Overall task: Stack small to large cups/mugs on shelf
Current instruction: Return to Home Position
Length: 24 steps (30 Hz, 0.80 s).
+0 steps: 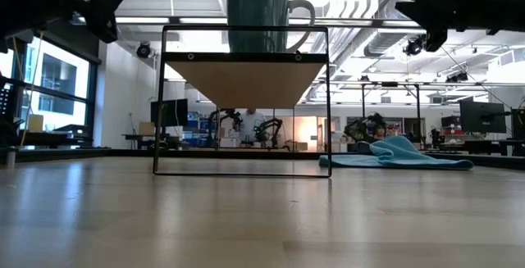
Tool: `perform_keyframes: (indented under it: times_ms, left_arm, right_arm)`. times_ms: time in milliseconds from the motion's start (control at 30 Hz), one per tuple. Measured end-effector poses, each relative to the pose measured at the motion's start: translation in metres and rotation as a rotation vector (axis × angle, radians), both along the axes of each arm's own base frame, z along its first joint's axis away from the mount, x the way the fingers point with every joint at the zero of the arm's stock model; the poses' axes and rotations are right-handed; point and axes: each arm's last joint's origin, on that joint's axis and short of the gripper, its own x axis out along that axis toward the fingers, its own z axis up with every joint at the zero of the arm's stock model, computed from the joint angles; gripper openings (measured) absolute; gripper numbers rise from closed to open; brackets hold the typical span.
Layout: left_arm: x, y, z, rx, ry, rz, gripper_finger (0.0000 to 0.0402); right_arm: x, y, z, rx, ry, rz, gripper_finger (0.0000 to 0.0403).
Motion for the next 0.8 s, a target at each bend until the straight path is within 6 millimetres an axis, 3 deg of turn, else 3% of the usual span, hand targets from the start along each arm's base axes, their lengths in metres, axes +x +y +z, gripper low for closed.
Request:
perform_keyframes:
  times_ms: [200,367,800]
  left_arm:
    - [-0.001,0.000,0.004,-0.015,-0.039,0.003,0.0271]
    - [-0.003,0.000,0.007,-0.013,-0.073,0.006,0.0271]
    - [-0.004,0.000,0.009,-0.019,-0.102,0.002,0.0271]
  right_arm:
    - [0.000,-0.002,-0.019,0.003,0.016,0.002,0.0115]
    - [-0.007,-0.005,-0.014,-0.052,-0.080,-0.024,0.0115]
    - [-0.021,-0.011,-0.016,-0.082,-0.079,-0.025,0.0115]
